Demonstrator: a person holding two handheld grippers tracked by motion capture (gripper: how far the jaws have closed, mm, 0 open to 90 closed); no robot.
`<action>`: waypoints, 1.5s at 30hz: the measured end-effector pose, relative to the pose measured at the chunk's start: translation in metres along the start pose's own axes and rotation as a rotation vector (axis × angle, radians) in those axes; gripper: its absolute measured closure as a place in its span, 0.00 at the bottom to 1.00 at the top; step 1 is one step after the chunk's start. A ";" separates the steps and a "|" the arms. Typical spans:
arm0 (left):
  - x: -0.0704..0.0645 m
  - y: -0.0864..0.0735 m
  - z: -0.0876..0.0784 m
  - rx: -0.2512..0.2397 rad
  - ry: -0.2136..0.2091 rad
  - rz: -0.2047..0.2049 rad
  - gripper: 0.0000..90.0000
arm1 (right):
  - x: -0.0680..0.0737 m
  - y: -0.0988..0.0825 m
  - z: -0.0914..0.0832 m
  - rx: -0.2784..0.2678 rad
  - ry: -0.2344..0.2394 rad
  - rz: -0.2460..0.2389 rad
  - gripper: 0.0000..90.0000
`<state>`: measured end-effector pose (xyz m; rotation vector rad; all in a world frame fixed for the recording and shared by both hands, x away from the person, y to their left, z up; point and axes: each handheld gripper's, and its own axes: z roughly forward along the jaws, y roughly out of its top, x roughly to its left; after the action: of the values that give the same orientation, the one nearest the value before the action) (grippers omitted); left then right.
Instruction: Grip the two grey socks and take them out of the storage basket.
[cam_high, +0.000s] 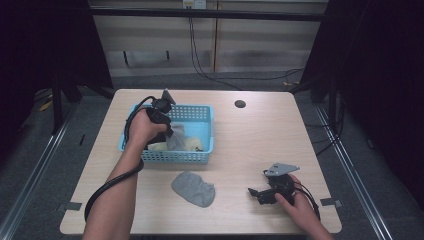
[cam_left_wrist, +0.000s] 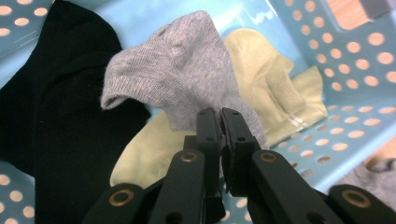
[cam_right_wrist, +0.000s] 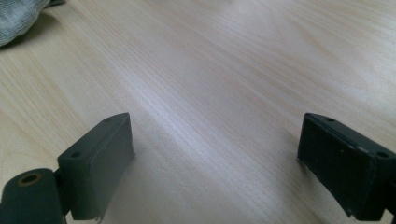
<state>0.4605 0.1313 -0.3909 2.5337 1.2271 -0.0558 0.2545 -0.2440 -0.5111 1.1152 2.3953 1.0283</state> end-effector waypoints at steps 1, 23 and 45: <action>0.000 0.000 -0.001 0.002 -0.002 0.006 0.96 | 0.000 0.000 0.000 0.000 0.000 0.000 0.11; -0.022 0.006 -0.041 0.023 -0.037 0.047 0.96 | 0.000 0.000 0.000 0.001 0.000 0.003 0.11; -0.042 0.005 -0.072 0.025 -0.053 0.123 0.96 | 0.000 0.000 0.000 0.000 0.000 0.001 0.11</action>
<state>0.4297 0.1186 -0.3137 2.6060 1.0556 -0.1095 0.2546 -0.2439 -0.5110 1.1164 2.3953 1.0282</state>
